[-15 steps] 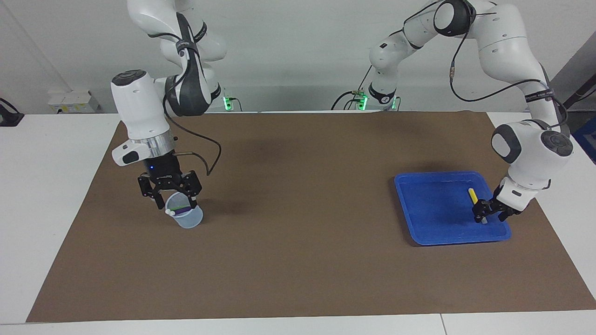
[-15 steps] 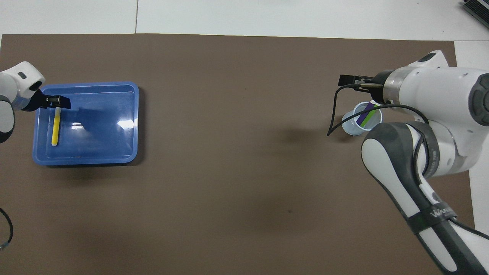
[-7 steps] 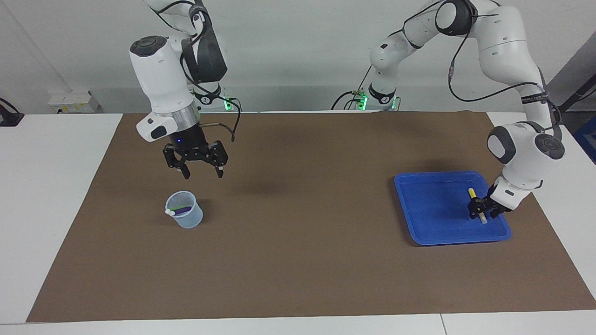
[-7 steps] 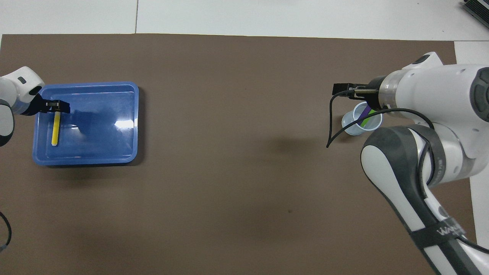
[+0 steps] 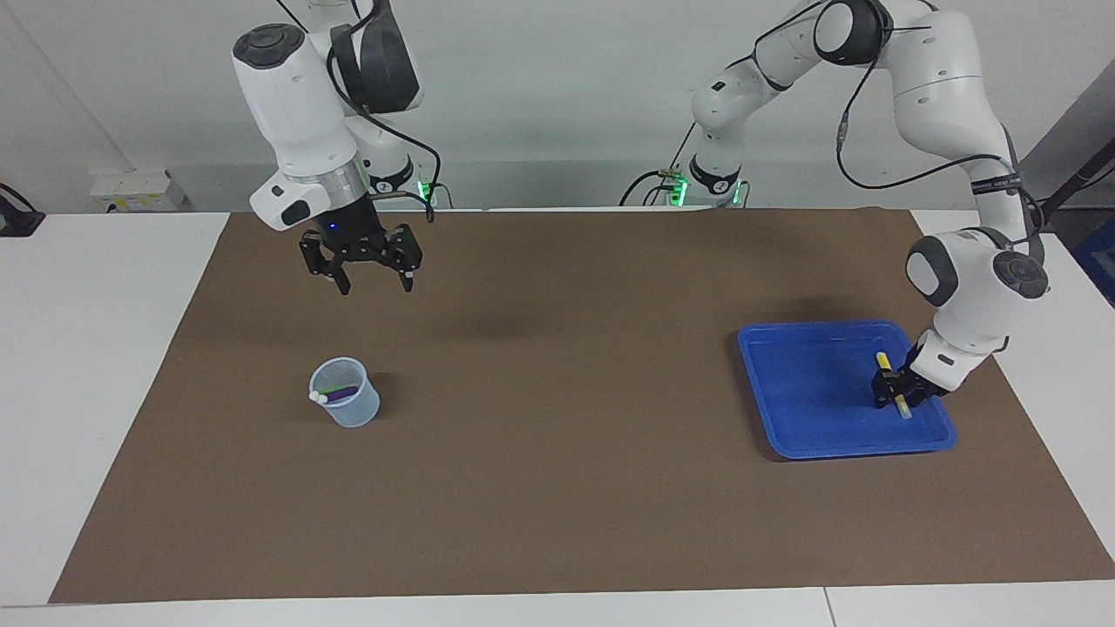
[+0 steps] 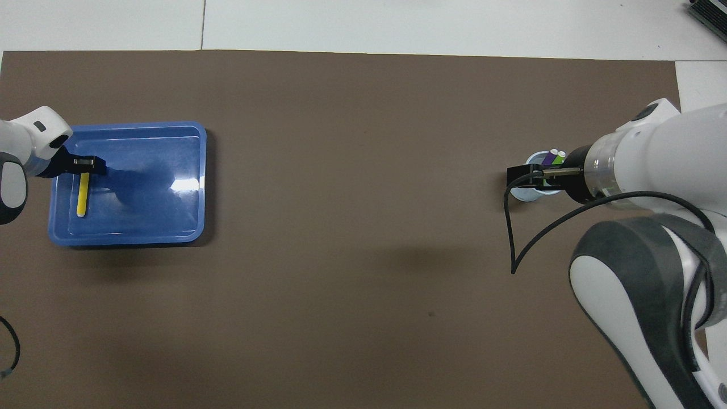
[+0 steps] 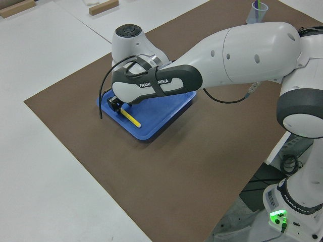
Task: Transfer and insert pens with both arms
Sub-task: 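Grasp the yellow pen in the blue tray with the left gripper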
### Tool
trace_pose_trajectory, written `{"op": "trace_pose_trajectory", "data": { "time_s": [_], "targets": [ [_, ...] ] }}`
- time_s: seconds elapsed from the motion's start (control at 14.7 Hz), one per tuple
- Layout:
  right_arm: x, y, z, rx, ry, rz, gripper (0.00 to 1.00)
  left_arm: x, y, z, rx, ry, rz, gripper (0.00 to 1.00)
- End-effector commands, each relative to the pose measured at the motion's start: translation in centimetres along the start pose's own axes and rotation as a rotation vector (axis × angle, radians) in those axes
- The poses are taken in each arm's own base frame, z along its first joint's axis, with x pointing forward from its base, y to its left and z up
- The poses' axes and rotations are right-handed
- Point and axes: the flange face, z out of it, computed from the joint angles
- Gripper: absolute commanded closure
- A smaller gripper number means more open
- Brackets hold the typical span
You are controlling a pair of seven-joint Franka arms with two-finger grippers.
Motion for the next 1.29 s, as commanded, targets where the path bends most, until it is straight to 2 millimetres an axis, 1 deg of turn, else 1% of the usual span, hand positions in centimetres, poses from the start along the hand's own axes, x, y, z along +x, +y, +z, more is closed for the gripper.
{"op": "trace_pose_trajectory", "data": {
  "time_s": [0.0,0.14,0.27,0.48,0.61,0.82,0.89,1.02,1.23],
  "targets": [
    [-0.6,0.2,-0.7,-0.013,-0.005,-0.018,0.00,-1.0,-0.2,-0.5,0.025,0.006,0.016,0.64],
    [-0.6,0.1,-0.8,-0.001,-0.003,-0.004,0.00,-1.0,-0.1,-0.5,0.025,0.006,0.016,0.77],
    [-0.6,-0.1,-0.8,0.002,-0.003,0.002,0.00,-1.0,-0.2,-0.6,0.025,0.002,0.015,1.00],
    [-0.6,-0.1,-0.7,0.004,0.001,0.013,0.00,-0.9,-0.2,-0.8,0.024,-0.011,0.016,1.00],
    [-0.6,-0.1,-0.7,0.004,-0.001,0.009,0.00,-0.3,-0.1,-1.9,0.017,-0.039,0.008,1.00],
    [-0.9,-1.1,-0.8,0.022,-0.002,0.012,0.00,0.1,-0.3,-2.8,-0.035,-0.052,-0.029,1.00],
    [-0.9,-1.4,-0.8,0.071,-0.007,0.033,0.00,0.2,-0.1,-2.9,-0.043,-0.049,-0.034,1.00],
    [-0.6,-0.7,-0.9,0.131,-0.017,0.067,0.00,0.3,0.7,-3.1,-0.082,-0.048,-0.054,1.00],
    [-0.5,-0.7,-0.7,0.137,0.009,0.078,0.00,1.4,3.0,-5.3,-0.166,-0.061,-0.080,1.00]
  ]
}}
